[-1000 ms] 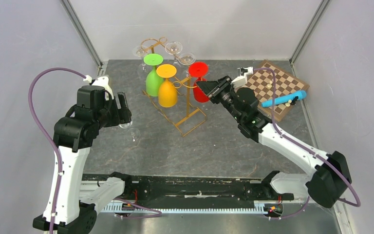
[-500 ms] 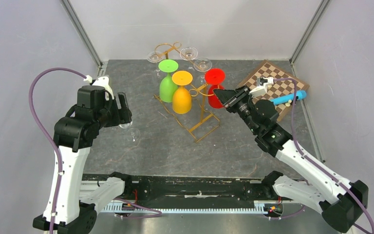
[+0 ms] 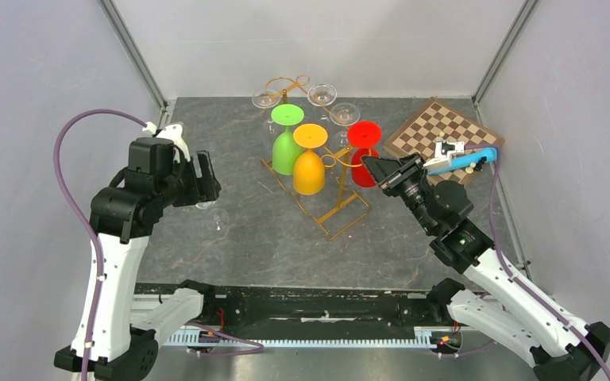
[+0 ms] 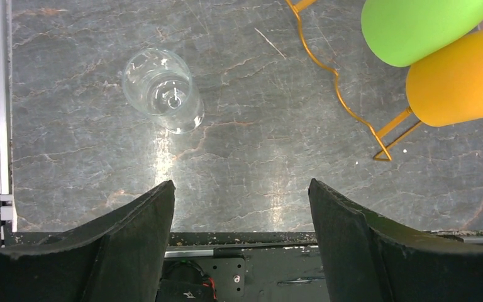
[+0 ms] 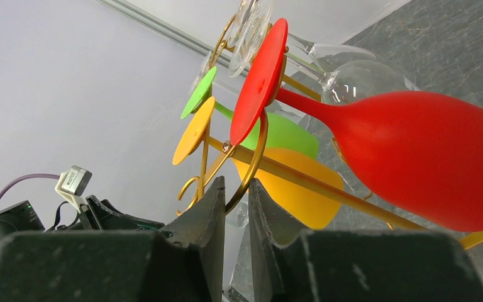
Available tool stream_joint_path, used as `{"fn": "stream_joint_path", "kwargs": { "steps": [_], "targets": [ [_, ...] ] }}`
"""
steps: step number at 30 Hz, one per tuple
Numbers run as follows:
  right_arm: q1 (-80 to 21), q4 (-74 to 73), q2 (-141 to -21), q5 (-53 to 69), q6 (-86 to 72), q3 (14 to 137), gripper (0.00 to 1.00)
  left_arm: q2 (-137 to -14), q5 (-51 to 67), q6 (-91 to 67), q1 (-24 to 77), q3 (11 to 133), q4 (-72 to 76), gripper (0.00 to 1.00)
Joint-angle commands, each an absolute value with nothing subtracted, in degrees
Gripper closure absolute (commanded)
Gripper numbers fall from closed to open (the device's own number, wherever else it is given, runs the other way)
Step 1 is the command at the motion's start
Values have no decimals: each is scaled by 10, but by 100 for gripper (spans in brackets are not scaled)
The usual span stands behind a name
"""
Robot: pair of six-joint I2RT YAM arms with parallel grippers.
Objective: Take the wine glass off the wine glass rack
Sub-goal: Move the wine rack to the center of the board.
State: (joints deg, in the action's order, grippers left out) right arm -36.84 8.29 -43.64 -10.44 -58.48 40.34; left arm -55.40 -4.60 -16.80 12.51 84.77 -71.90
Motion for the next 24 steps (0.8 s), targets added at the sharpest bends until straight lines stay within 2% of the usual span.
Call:
{"fn": "stream_joint_path", "kwargs": {
  "steps": [1, 11, 18, 24],
  "targets": [
    [-365, 129, -421, -113, -564, 416, 99, -557, -11, -173, 128, 868, -717, 16],
    [-365, 106, -419, -108, -529, 443, 71, -568, 20, -165, 128, 874, -718, 19],
    [-365, 75, -404, -106, -497, 456, 58, -576, 43, -163, 128, 878, -716, 19],
    [-365, 45, -383, -77, -449, 462, 53, -580, 83, -166, 128, 877, -712, 19]
  ]
}}
